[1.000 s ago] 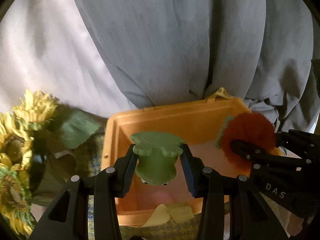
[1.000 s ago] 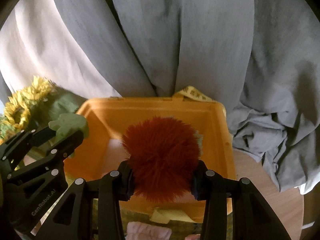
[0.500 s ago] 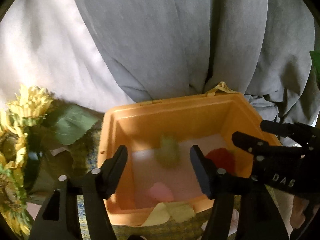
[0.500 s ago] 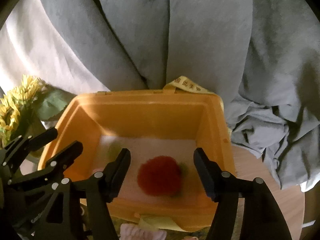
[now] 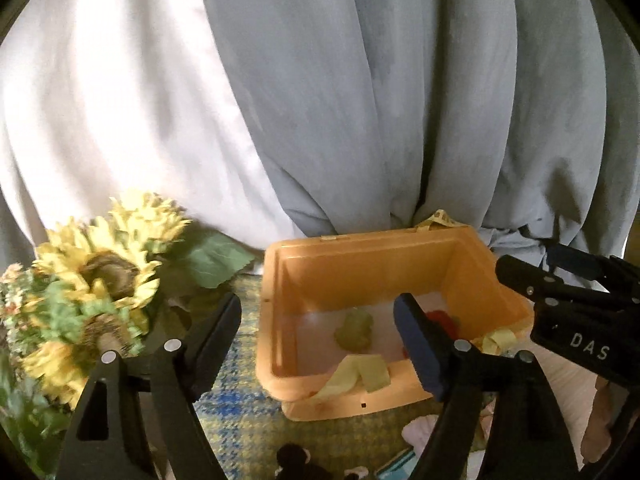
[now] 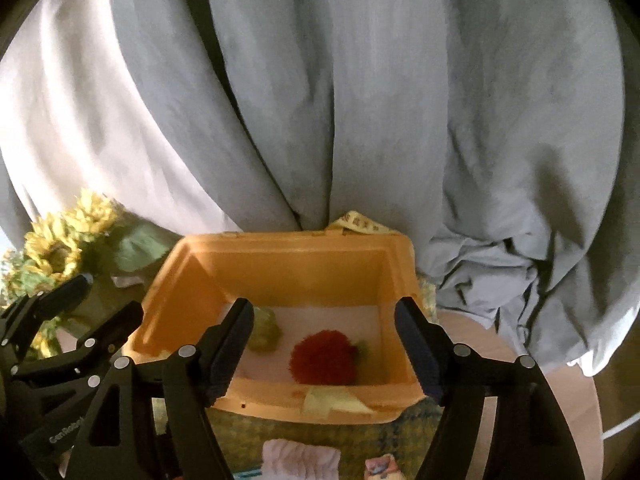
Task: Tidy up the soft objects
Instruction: 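Withdraw both grippers from the crate back toward the remaining toys, then grasp the Mickey plush with left gripper while right gripper grasps blue diaper pack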
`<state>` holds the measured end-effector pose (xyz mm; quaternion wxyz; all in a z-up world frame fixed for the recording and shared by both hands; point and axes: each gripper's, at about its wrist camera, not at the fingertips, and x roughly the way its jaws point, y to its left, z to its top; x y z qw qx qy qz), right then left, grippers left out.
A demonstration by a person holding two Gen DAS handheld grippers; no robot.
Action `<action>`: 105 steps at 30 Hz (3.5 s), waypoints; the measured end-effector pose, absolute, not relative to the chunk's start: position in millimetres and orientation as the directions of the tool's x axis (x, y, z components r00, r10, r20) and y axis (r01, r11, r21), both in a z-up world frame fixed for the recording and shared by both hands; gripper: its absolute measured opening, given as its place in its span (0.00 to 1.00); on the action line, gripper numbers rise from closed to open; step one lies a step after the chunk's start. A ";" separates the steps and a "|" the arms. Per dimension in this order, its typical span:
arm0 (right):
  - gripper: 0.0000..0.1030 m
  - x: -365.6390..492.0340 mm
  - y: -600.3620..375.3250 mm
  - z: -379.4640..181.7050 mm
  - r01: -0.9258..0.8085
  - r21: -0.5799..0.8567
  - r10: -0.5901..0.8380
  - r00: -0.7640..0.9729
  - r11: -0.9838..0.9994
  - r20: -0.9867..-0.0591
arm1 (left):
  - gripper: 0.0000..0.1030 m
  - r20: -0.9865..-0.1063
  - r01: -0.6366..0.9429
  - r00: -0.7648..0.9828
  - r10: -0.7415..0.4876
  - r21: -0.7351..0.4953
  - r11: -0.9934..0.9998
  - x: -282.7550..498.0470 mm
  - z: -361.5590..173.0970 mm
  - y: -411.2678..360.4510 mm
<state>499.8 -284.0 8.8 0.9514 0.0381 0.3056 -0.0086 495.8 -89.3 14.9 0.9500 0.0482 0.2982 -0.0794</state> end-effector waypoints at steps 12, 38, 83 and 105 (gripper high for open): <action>0.76 427.4 -268.3 24.5 0.059 0.036 -0.034 0.873 0.998 -0.487 | 0.82 -0.496 0.130 0.865 -0.075 0.076 0.989 424.9 30.3 -75.2; 0.76 332.2 -258.4 -11.3 0.056 0.028 -0.038 0.900 0.998 -0.434 | 0.85 -0.439 0.097 0.897 -0.052 0.081 0.992 323.8 -2.8 -57.7; 0.76 380.1 -230.8 -166.4 -0.146 0.079 0.155 0.634 0.986 -0.757 | 0.84 -0.767 0.141 0.626 -0.139 -0.064 0.988 367.3 -117.6 -59.1; 0.75 406.1 -227.9 -196.9 -0.156 0.107 0.182 0.622 0.982 -0.761 | 0.77 -0.841 0.087 0.522 -0.143 -0.114 0.990 419.2 -159.0 -85.5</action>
